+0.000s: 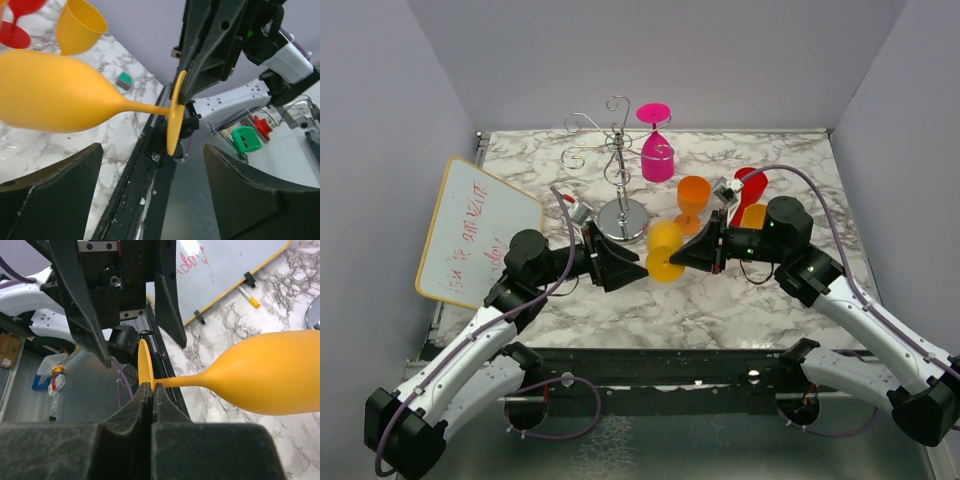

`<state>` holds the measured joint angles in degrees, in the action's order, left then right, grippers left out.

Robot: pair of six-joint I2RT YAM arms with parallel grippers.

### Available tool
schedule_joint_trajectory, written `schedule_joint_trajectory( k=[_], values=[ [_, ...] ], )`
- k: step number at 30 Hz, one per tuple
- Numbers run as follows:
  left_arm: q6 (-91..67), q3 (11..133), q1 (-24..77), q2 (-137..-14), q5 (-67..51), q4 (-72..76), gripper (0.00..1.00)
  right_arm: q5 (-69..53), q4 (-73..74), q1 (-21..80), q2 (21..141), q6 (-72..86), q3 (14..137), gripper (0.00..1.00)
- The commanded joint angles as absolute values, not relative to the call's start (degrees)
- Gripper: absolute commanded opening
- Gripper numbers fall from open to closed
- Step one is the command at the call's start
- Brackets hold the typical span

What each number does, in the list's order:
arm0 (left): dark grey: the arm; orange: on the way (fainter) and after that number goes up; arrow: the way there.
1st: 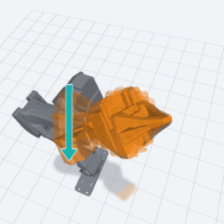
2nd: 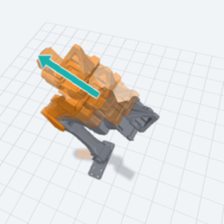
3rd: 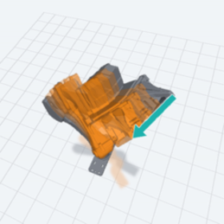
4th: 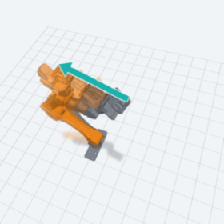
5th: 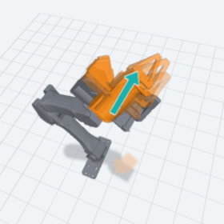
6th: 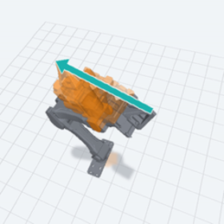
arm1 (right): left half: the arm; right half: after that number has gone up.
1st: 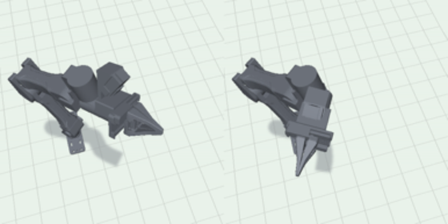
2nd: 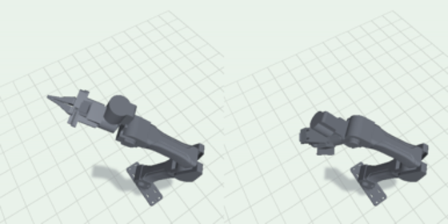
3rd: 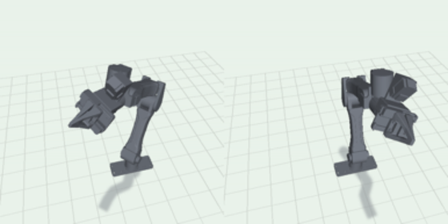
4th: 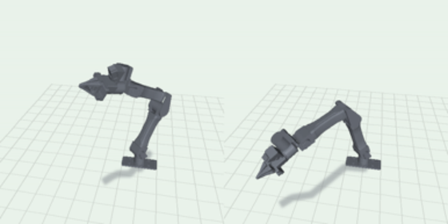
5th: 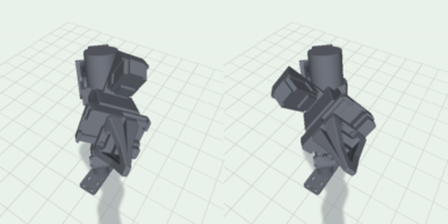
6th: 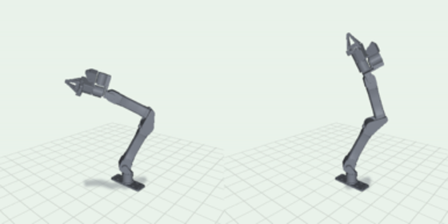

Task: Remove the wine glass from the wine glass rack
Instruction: Place the wine glass at the center of the board.

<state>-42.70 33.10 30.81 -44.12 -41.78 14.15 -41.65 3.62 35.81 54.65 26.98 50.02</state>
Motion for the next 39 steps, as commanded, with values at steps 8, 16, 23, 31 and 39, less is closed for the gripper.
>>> schedule_joint_trajectory(
  k=[8,16,23,31,39],
  values=[
    [-41.6,34.2,38.3,-46.9,-43.2,18.1,0.55,-38.7,-2.8,40.3,58.1,28.2,49.3,0.01],
    [-40.3,34.8,38.7,-50.0,-46.3,18.1,0.15,-37.7,-6.2,40.3,57.8,29.8,47.8,0.01],
    [-39.0,34.2,39.4,-49.6,-44.9,17.3,0.0,-39.3,-9.1,40.4,58.8,31.7,46.7,0.01],
    [-34.6,35.6,39.7,-48.3,-41.4,12.5,0.0,-39.7,-7.8,40.3,59.2,31.8,47.2,0.13],
    [-33.4,34.9,39.8,-46.8,-39.3,12.3,0.0,-40.8,-7.1,40.3,58.5,31.4,47.4,0.06]
  ],
)
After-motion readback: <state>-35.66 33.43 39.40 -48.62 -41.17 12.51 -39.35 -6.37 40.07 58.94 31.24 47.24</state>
